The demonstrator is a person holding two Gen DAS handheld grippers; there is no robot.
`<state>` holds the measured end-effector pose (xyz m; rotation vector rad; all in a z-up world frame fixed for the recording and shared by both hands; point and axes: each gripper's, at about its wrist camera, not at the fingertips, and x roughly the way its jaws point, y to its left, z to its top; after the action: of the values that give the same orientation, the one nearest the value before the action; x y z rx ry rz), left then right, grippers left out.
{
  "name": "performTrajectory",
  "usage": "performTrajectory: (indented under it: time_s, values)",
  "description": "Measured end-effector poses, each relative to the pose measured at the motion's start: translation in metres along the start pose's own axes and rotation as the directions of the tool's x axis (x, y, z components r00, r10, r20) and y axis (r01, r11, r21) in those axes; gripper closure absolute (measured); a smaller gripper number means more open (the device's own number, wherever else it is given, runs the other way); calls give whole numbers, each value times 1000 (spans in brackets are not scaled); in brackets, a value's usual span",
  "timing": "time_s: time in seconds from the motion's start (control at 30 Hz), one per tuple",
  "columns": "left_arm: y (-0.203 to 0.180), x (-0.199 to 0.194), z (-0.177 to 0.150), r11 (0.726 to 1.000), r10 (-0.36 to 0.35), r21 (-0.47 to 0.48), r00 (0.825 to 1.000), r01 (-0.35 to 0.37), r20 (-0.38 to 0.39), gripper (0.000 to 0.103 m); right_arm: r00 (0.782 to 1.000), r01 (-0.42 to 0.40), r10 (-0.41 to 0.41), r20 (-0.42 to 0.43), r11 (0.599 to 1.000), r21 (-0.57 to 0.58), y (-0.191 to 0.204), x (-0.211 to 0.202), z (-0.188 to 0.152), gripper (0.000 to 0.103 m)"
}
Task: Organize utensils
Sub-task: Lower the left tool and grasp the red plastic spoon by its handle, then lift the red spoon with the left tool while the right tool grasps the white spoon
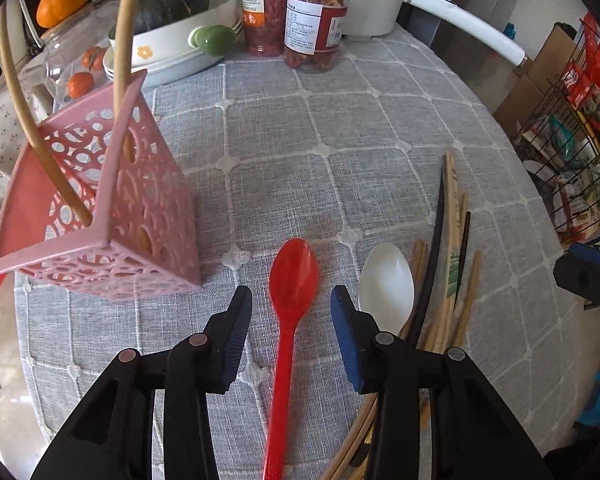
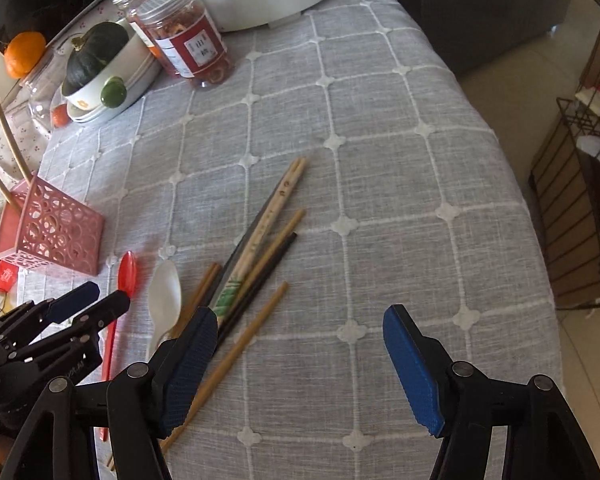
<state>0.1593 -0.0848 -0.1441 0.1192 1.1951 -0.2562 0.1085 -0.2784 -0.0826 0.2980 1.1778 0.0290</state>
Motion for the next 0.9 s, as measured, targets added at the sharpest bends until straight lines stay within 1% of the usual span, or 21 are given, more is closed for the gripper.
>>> performTrajectory:
  time_s: [0.1,0.2,0.3,0.33,0.37,0.4,0.47,0.53,0.7,0.9]
  values:
    - [1,7,7,1000,29,-10,1000,-29,-4,60,1000,14,-14,1,1000,-9,-3,0,-3,29]
    - [3,17,11,998,56,-19,998,-56,-18,60,1000,3,-3,-8,1000,-21,-1,1,-5,29]
    - [3,21,13,997,74,-23,997,-74,-4,60,1000,11,-11,-8,999,-45,5,2,-6,29]
    - [2,21,12,997,78,-22,997,-78,1,63,1000,10,-10,-9,999,-51,6,2,-6,29]
    - [1,22,12,997,71,-18,997,-71,5,73,1000,5,-5,-10,998,-56,8,3,-6,29]
    - [0,21,11,998,62,-11,998,-62,6,75,1000,0,-1,-11,998,-62,10,3,-6,29]
    - [-2,19,10,997,73,-7,997,-73,7,75,1000,-1,0,-8,997,-73,14,2,-7,29]
    - [1,9,6,998,63,-11,998,-63,25,75,1000,2,-3,-5,997,-77,16,2,-7,29]
    - [10,-29,-3,999,42,-9,994,-41,101,75,1000,0,0,-4,997,-83,23,3,-6,29]
    - [32,-83,-26,1000,-9,0,982,9,189,75,1000,-10,9,-14,995,-103,42,9,-6,29]
